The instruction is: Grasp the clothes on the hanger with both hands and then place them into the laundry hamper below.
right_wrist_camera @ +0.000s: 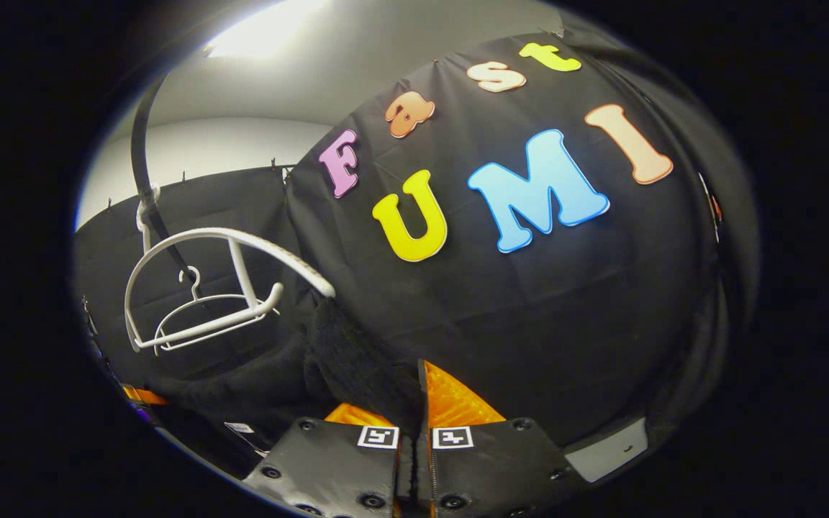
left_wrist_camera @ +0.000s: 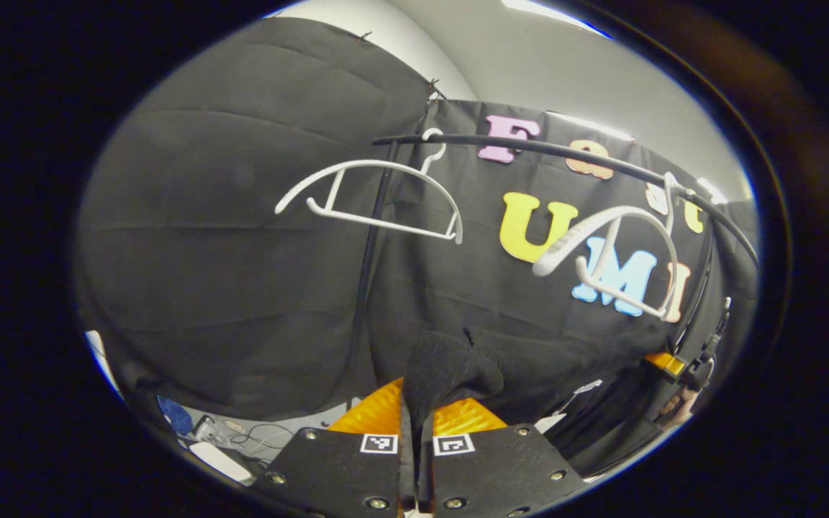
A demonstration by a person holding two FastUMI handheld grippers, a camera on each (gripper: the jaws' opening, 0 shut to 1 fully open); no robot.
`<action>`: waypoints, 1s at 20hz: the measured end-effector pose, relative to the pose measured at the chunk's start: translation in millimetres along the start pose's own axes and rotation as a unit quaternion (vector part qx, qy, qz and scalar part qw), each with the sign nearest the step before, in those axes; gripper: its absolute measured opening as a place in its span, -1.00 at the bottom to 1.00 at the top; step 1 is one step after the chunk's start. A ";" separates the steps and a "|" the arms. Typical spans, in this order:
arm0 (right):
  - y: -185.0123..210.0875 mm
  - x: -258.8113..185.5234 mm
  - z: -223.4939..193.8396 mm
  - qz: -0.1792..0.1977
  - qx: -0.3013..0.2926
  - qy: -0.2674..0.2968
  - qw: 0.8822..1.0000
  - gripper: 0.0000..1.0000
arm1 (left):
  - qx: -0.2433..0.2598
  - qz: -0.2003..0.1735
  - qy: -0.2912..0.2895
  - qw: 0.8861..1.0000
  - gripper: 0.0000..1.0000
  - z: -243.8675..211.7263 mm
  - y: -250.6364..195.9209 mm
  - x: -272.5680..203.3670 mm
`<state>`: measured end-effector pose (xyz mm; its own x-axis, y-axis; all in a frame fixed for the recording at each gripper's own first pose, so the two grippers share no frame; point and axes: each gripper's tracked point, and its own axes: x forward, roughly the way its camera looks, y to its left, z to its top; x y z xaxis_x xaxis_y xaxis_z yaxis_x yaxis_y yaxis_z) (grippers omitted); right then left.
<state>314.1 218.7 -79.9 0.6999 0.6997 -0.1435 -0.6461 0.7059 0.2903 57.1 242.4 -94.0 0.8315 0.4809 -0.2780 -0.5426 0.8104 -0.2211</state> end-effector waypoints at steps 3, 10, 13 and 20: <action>-4.2 -22.8 -25.8 -0.044 -0.012 0.025 0.999 -0.94 | 0.018 -0.020 0.023 0.999 -0.91 -18.9 7.8 5.8; -0.2 -81.3 -57.8 -0.141 -0.052 0.061 0.987 -0.94 | 0.067 -0.101 0.037 0.992 -0.94 -40.3 20.2 19.4; 9.3 -106.5 -68.1 -0.173 -0.059 0.065 0.981 -0.93 | 0.078 -0.133 0.054 0.987 -0.91 -52.5 30.3 32.8; 23.8 -168.2 -104.1 -0.249 -0.041 0.080 0.964 -0.93 | 0.076 -0.201 0.079 0.973 -0.91 -83.5 28.1 43.1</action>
<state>149.3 129.2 -147.3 0.8777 0.2756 -0.3919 -0.2686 0.9604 0.0738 67.8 257.9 -190.3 0.9381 0.0670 -0.3397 -0.1433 0.9683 -0.2047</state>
